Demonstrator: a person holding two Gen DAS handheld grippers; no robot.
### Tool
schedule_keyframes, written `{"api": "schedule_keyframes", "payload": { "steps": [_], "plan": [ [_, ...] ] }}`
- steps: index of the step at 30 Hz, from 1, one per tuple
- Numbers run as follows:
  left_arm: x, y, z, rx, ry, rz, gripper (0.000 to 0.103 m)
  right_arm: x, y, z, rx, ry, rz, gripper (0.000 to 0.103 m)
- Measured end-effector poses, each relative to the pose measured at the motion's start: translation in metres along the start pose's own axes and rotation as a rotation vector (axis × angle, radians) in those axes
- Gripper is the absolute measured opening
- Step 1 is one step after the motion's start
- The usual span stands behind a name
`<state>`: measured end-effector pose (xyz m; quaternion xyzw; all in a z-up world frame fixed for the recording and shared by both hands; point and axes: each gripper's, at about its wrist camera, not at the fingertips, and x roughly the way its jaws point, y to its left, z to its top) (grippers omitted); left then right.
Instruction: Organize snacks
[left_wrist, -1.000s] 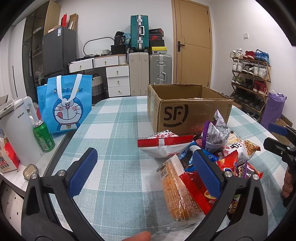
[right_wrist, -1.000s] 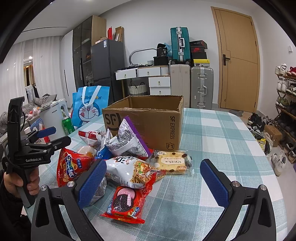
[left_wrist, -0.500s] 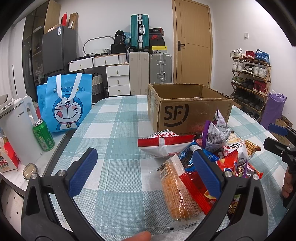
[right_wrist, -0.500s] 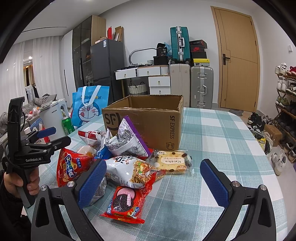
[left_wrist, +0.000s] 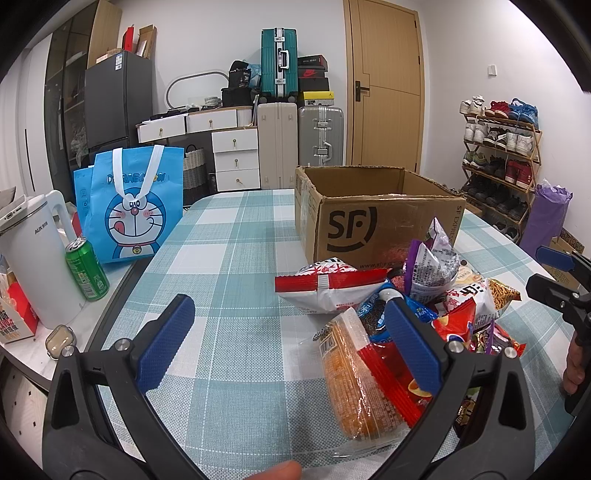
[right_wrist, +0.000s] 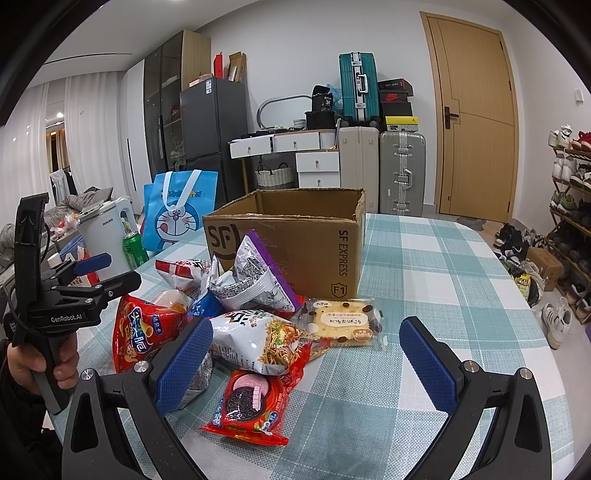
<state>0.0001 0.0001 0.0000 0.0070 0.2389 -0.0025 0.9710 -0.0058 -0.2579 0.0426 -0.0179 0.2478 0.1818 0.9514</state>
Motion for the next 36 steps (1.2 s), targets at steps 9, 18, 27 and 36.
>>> {"api": "schedule_keyframes", "payload": {
  "steps": [9, 18, 27, 36],
  "plan": [
    [0.0000, 0.0000, 0.0000, 0.000, 0.001, 0.000, 0.102, 0.0000, -0.0003, 0.0004, 0.000, 0.001, 0.000, 0.103],
    [-0.0002, 0.0000, 0.0000, 0.000, 0.000, 0.004, 0.102, 0.0003, -0.0004, 0.0007, 0.001, 0.003, -0.001, 0.103],
    [-0.0038, -0.0057, -0.0037, 0.016, -0.011, 0.004, 0.102, 0.0006, -0.0025, -0.0035, 0.006, 0.010, -0.013, 0.103],
    [-0.0027, -0.0041, -0.0030, 0.008, -0.010, 0.002, 0.102, 0.0044, -0.0022, -0.0015, 0.008, 0.027, -0.029, 0.103]
  ]
}}
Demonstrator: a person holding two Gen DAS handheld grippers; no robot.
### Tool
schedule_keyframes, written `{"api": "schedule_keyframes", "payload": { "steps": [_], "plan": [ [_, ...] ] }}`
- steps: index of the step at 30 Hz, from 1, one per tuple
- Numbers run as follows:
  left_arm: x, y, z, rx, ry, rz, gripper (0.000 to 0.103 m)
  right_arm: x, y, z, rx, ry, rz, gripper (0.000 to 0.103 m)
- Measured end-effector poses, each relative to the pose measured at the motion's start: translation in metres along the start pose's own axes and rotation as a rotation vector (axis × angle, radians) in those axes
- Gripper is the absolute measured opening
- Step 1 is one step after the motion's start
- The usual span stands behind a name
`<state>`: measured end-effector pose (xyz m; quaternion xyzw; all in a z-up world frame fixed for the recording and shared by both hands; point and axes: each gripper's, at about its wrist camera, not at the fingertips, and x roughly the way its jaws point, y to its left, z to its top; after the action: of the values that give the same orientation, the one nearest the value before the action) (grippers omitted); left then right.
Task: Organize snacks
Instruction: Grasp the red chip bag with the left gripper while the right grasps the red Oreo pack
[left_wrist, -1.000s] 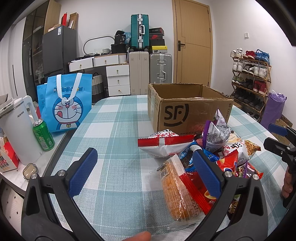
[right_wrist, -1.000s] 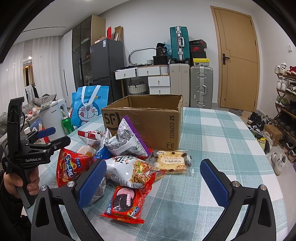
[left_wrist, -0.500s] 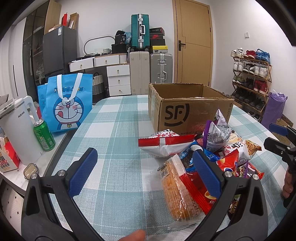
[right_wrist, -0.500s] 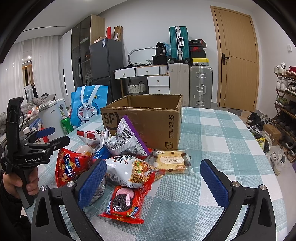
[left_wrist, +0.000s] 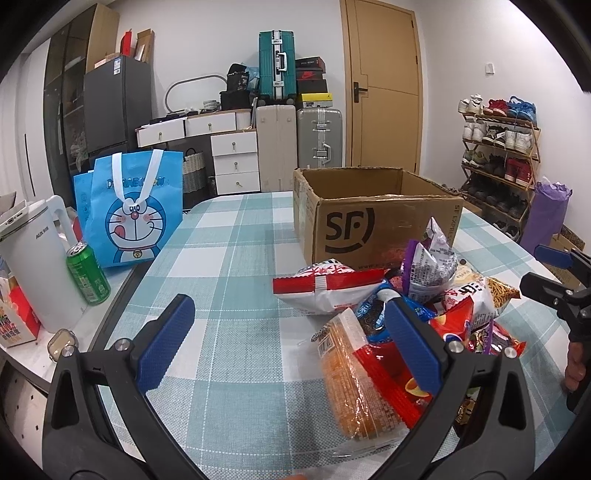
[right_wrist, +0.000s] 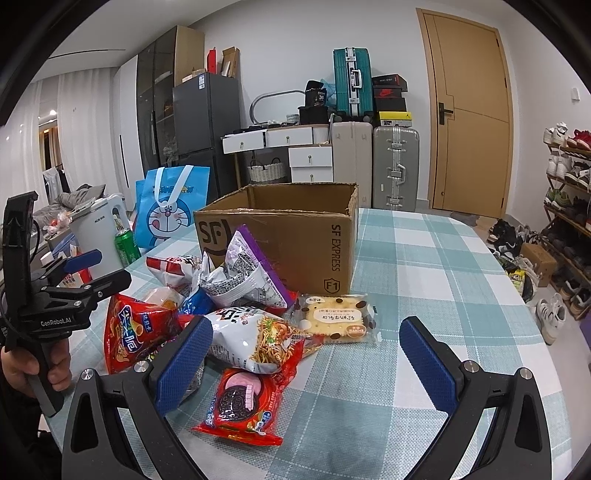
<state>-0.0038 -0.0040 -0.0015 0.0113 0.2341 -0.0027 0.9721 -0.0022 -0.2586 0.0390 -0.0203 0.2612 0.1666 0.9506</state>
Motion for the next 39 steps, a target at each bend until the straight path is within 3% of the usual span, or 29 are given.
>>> {"api": "schedule_keyframes", "payload": {
  "steps": [11, 26, 39],
  "plan": [
    [-0.009, -0.003, 0.006, 0.040, 0.013, -0.030, 0.102, 0.002, 0.003, 0.001, -0.015, 0.096, -0.001, 0.103],
    [-0.020, -0.030, 0.008, 0.124, 0.035, -0.158, 0.102, 0.022, 0.018, -0.014, -0.040, 0.257, 0.031, 0.103],
    [-0.011, -0.043, -0.001, 0.190, 0.083, -0.195, 0.102, 0.035, 0.022, -0.024, -0.041, 0.323, 0.063, 0.102]
  ]
}}
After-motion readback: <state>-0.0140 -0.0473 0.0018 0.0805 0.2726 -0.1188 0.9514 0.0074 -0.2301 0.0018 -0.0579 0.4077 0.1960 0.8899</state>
